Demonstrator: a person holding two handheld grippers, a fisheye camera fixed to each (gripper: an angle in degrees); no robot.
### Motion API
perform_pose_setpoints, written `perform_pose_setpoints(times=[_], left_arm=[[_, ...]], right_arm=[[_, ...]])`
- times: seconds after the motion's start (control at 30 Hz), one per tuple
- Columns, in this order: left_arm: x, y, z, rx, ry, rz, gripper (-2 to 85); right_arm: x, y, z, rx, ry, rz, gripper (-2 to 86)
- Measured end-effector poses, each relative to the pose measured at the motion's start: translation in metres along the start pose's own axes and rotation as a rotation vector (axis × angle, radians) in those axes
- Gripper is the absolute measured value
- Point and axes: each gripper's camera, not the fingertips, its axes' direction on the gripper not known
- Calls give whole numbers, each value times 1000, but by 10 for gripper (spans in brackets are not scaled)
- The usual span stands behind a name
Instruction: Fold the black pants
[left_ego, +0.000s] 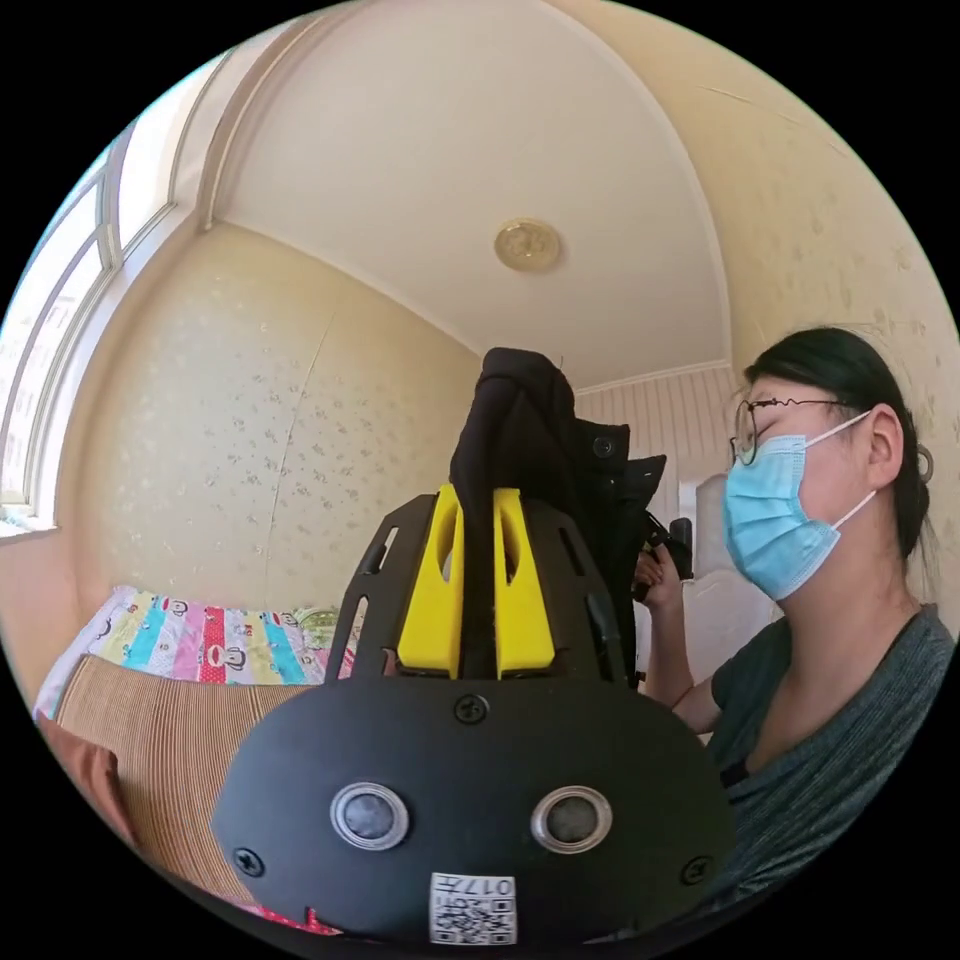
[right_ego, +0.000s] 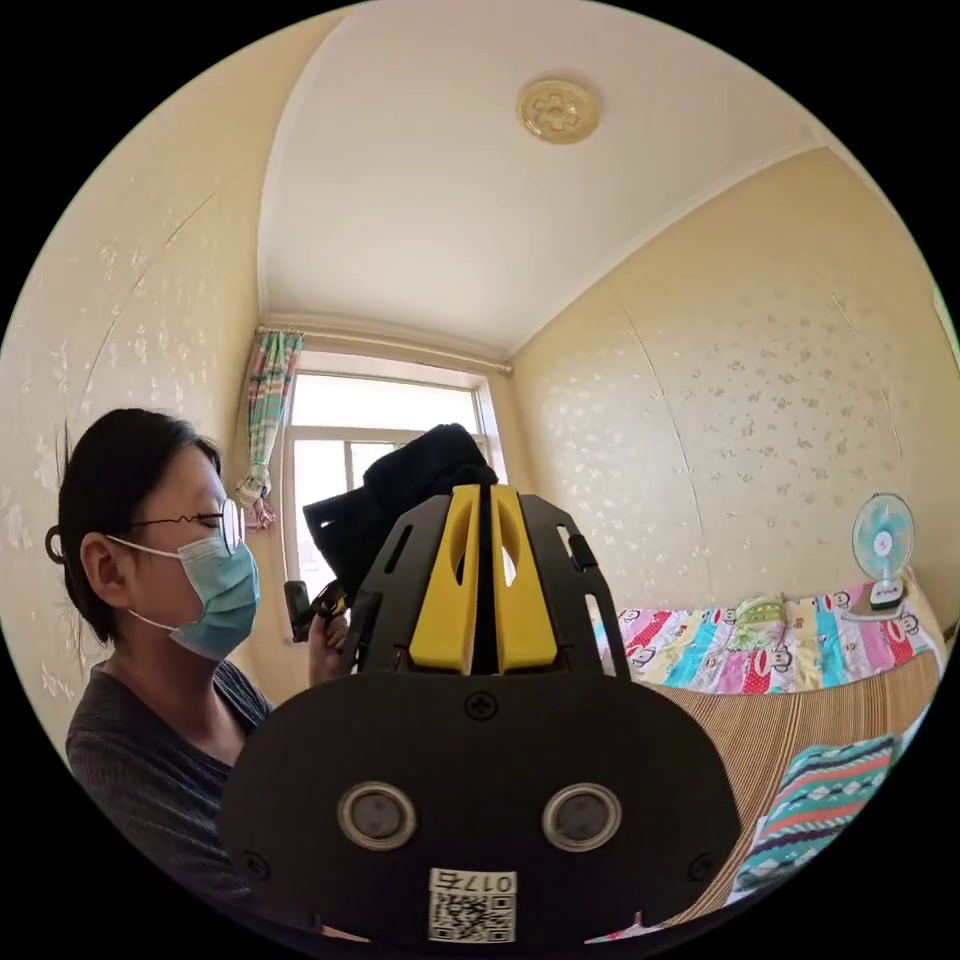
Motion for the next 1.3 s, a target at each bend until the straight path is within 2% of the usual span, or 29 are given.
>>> perform_pose_setpoints(times=[0.1,0.13,0.2,0.27,0.3,0.37,0.43,0.5,0.53,0.6,0.67,0.77,0.83,0.9,0.97,1.03,1.1,1.17,1.2,1.23,1.3], left_arm=[[-39,5,64,-68,-113,-38,47],[-68,-13,112,-127,-138,-29,48],[-129,-55,208,-256,-165,-35,54],[-226,-103,328,-406,-239,-48,76],[-248,-108,350,-453,-275,-57,79],[-314,-92,397,-677,-471,-167,87],[-329,-57,397,-701,-485,-166,88],[-331,-2,388,-741,-405,-117,88],[-331,47,379,-812,-364,-108,89],[-330,131,357,-934,-313,-132,94],[-329,245,312,-1057,-280,-234,102],[-322,371,249,-1174,-299,-432,128],[-311,420,215,-1206,-365,-494,136],[-296,446,180,-1156,-461,-543,138],[-279,467,157,-1124,-463,-617,136],[-268,482,155,-1158,-428,-655,122],[-255,486,153,-1184,-463,-606,64],[-239,490,154,-1276,-346,-548,31],[-235,489,151,-1273,-309,-548,30],[-227,483,143,-1240,-285,-551,27],[-217,472,128,-1200,-308,-547,20]], right_arm=[[74,-13,61,-67,76,129,19],[95,-23,80,-77,95,164,20],[185,-84,172,-82,206,221,22],[243,-118,237,-115,339,181,24],[275,-121,266,-191,423,234,25],[304,-101,290,-299,551,352,27],[312,-62,302,-335,560,354,30],[315,17,313,-482,399,288,38],[314,41,313,-525,367,276,41],[313,149,305,-707,314,284,56],[313,234,295,-848,299,341,70],[297,353,286,-1026,237,472,96],[275,401,288,-1063,182,536,109],[242,441,302,-1093,128,548,116],[223,467,319,-1169,195,547,112],[203,470,328,-1131,277,512,77],[187,473,341,-1144,104,569,29],[172,476,348,-1192,-109,582,22],[162,473,347,-1248,-123,546,22],[157,468,343,-1256,-94,516,21],[149,430,308,-1135,107,383,34]])
